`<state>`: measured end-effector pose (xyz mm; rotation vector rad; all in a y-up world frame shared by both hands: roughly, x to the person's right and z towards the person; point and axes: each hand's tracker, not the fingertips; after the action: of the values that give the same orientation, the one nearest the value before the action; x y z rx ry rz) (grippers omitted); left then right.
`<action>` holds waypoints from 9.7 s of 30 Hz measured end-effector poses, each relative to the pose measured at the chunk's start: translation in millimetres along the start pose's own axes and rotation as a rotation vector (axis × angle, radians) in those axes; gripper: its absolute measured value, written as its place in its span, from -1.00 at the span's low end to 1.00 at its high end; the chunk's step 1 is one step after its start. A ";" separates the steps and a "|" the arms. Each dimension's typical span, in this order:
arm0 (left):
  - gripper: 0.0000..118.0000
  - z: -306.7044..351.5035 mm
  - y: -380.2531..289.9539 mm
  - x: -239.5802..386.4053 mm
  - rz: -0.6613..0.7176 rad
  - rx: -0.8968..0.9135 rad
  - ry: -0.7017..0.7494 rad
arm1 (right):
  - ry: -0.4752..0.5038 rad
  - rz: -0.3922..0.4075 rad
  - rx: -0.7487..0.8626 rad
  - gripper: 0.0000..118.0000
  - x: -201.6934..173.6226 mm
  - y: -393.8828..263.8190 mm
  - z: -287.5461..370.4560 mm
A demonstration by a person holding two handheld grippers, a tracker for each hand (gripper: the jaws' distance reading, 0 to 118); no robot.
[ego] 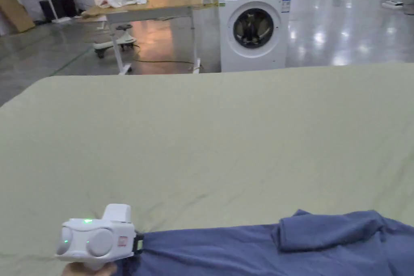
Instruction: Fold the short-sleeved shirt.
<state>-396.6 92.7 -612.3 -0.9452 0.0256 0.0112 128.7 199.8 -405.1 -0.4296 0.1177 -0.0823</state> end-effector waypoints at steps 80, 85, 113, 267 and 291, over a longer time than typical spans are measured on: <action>-1.00 323.6 345.4 -71.1 0.082 0.942 0.174 | -0.321 0.241 0.504 -0.97 -62.3 512.9 -149.2; -1.00 302.8 360.9 -70.5 0.100 0.932 0.169 | -0.312 0.171 0.506 -0.97 -57.5 516.6 -174.1; -1.00 243.3 -39.6 -58.0 0.141 0.709 -0.100 | -0.082 0.071 0.208 -0.97 36.6 118.1 -28.9; -0.76 265.4 -157.0 14.8 0.047 0.712 0.048 | 0.015 -0.039 0.021 -0.86 -31.0 -24.1 3.9; -0.01 113.9 -84.7 -45.5 0.212 0.297 -0.090 | -0.013 -0.038 -0.042 -1.00 -40.6 -50.9 28.5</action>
<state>-438.4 135.5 -475.8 -0.6405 0.0428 0.2399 89.5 169.6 -354.1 -0.4748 0.0987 -0.1141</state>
